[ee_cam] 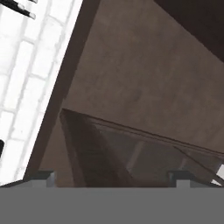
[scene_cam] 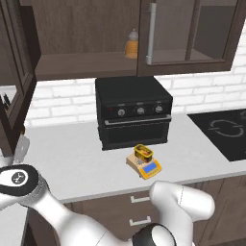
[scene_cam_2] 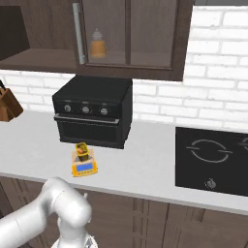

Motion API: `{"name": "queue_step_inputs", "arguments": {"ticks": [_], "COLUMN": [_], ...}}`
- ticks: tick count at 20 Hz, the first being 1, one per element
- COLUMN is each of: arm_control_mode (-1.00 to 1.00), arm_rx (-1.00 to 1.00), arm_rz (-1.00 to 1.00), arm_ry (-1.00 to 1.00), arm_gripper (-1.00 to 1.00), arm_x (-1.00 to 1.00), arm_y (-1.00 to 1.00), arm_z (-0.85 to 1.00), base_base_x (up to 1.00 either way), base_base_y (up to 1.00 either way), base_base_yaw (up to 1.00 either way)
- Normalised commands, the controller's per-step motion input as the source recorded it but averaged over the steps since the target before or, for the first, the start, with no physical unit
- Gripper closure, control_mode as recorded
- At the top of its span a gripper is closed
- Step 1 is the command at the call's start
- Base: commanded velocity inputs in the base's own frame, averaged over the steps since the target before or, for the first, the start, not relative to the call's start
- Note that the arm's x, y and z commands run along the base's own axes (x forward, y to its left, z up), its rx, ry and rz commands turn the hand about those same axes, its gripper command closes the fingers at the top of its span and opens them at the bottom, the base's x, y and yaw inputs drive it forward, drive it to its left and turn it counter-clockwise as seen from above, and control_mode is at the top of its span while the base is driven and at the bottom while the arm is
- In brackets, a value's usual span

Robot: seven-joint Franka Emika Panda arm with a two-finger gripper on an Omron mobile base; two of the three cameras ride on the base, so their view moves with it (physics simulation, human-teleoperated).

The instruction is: Pick the canned food and place it on the digital scale for weighing, and close the cabinet.

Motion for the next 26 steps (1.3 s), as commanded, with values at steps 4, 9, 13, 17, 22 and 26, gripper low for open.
{"name": "queue_step_inputs", "arguments": {"ticks": [4,9,13,17,22,26], "arm_control_mode": [-1.00,-1.00,-1.00,-1.00,-1.00,-1.00], "arm_rx": [-0.06,0.04,0.12,0.11,0.13,0.13], "arm_rz": [-0.03,0.00,0.00,0.00,0.00,0.00], "arm_ry": [0.01,0.08,0.16,0.25,0.28,0.24], "arm_gripper": [-1.00,-1.00,-1.00,-1.00,-1.00,-1.00], "arm_x": [0.04,0.00,-0.02,-0.03,0.00,0.09], "arm_y": [-0.53,-1.00,-1.00,-1.00,-1.00,-1.00], "arm_z": [0.66,0.65,0.68,0.83,0.80,0.73], "base_base_x": [0.00,0.00,0.00,0.00,0.00,0.00], "base_base_y": [0.00,0.00,0.00,0.00,0.00,0.00], "base_base_yaw": [0.00,0.00,0.00,0.00,0.00,0.00]}}
